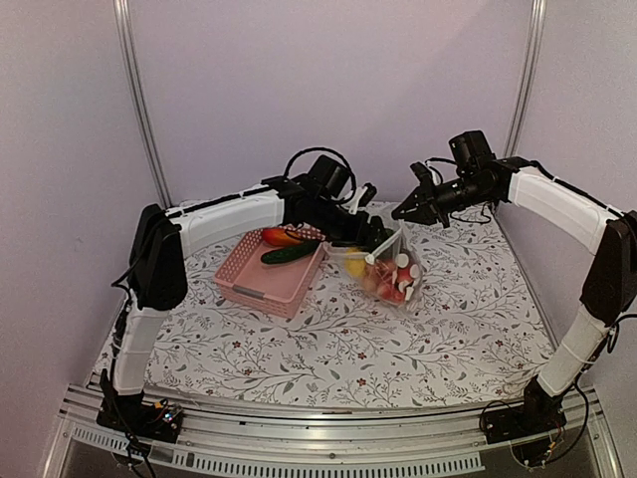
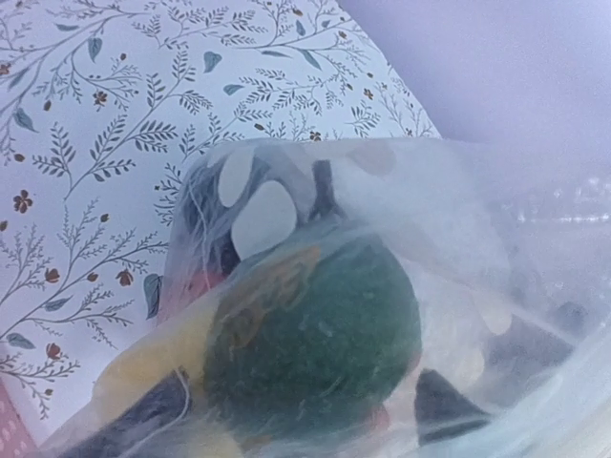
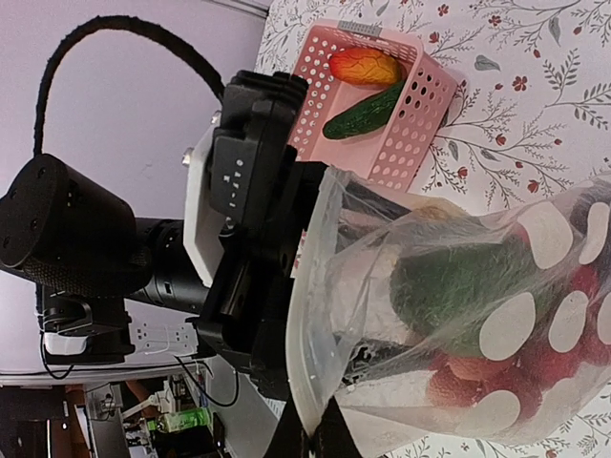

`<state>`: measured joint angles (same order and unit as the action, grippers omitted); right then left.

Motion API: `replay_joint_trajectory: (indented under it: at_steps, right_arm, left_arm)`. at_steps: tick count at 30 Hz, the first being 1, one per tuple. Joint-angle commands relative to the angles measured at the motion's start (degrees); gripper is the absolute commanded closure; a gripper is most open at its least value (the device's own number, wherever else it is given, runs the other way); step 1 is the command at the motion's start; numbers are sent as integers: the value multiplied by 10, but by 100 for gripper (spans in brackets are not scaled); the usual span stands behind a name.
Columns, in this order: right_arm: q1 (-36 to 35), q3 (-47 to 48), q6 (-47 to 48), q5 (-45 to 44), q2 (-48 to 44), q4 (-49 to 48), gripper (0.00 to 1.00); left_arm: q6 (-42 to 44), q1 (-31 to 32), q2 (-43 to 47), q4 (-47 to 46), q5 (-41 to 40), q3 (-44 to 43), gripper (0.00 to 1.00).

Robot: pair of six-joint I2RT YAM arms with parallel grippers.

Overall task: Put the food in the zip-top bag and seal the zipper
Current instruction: Place the fake fruit in the zipper food storage bag, then adjust the zipper food storage bag at the center of the board.

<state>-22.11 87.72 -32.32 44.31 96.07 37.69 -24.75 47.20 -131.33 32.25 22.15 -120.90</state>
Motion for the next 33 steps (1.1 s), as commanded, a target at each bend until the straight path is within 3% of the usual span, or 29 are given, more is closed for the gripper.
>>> replay_joint_trajectory:
  at_steps: [1, 10, 13, 15, 17, 19, 21, 23, 25, 30, 33]
  right_arm:
    - [0, 27, -2, 20, 2, -6, 100]
    - [0, 12, 4, 13, 3, -7, 100]
    - [0, 10, 7, 12, 3, -8, 100]
    - [0, 8, 7, 9, 3, -11, 100]
    - [0, 5, 7, 5, 3, -15, 100]
    - [0, 1, 9, 4, 2, -17, 100]
    - [0, -3, 9, 3, 2, -17, 100]
    - [0, -5, 10, 3, 0, -17, 100]
    - [0, -5, 13, 3, -1, -14, 100]
    - [0, -6, 22, 2, -1, -7, 100]
    - [0, -5, 23, 0, -1, -5, 100]
  left_arm:
    - [-3, 5, 33, 6, -43, -19, 4]
    - [36, 4, 181, 23, -86, 48, 0]
    - [18, -2, 227, 37, -145, 97, 2]
    - [-11, -11, 251, 35, -162, 149, 8]
    - [-37, -21, 267, 25, -159, 204, 37]
    - [-65, -31, 269, 23, -155, 240, 46]
    - [-86, -43, 259, 18, -134, 257, 45]
    - [-112, -56, 238, 25, -118, 256, 33]
    - [-129, -66, 215, 33, -101, 245, 29]
    - [-149, -77, 160, 21, -61, 216, 32]
    - [-156, -80, 121, 22, -26, 184, 40]
